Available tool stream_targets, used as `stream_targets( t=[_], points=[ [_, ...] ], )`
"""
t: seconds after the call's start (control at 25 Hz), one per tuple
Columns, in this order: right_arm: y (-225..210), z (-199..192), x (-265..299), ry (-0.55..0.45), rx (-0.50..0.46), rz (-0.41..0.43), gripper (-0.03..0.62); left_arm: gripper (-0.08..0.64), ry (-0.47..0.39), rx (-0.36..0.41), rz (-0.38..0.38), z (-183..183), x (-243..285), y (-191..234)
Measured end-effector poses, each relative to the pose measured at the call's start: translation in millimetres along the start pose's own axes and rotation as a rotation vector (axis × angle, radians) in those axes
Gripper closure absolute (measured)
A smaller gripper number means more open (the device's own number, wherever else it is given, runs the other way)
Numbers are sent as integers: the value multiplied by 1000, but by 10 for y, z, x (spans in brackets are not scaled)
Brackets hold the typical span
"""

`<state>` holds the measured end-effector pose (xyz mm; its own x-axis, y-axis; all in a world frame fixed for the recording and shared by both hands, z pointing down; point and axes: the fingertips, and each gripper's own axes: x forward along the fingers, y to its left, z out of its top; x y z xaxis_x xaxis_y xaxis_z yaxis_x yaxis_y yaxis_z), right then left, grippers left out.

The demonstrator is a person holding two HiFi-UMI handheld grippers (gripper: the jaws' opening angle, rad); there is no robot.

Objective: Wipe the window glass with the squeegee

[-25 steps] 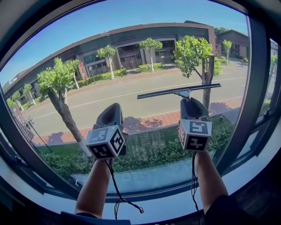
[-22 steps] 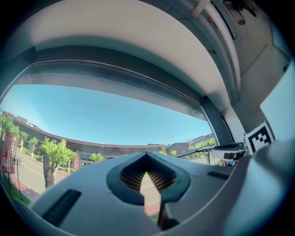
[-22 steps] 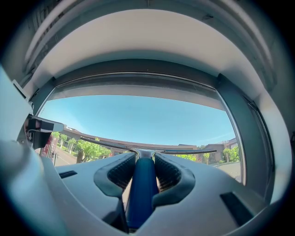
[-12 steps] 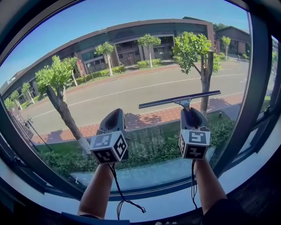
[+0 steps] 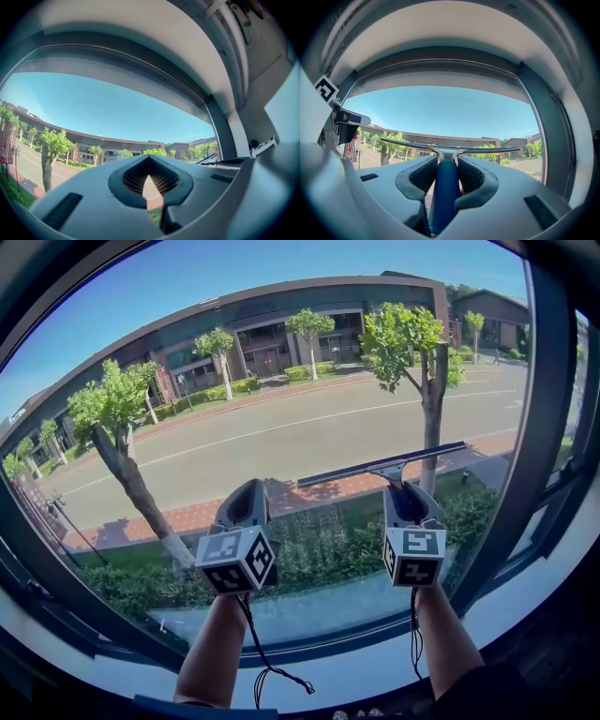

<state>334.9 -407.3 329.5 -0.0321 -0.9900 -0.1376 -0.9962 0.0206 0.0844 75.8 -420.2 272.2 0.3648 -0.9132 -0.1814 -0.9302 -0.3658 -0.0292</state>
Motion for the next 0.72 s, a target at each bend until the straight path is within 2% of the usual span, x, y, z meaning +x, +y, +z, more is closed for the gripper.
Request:
stream_targets(
  t=[0.24,0.44,0.72],
  points=[
    [-11,-138,-14,24,16,-8,460,558,12,-17,1,-109,7,-23],
    [-29,-252,-40,43,40,-12,460,558,20,6,10,-177,-14,-23],
    [-80,-119,-64,1,28,-12,460,558,38,7,24,-218,-30,31]
  ],
)
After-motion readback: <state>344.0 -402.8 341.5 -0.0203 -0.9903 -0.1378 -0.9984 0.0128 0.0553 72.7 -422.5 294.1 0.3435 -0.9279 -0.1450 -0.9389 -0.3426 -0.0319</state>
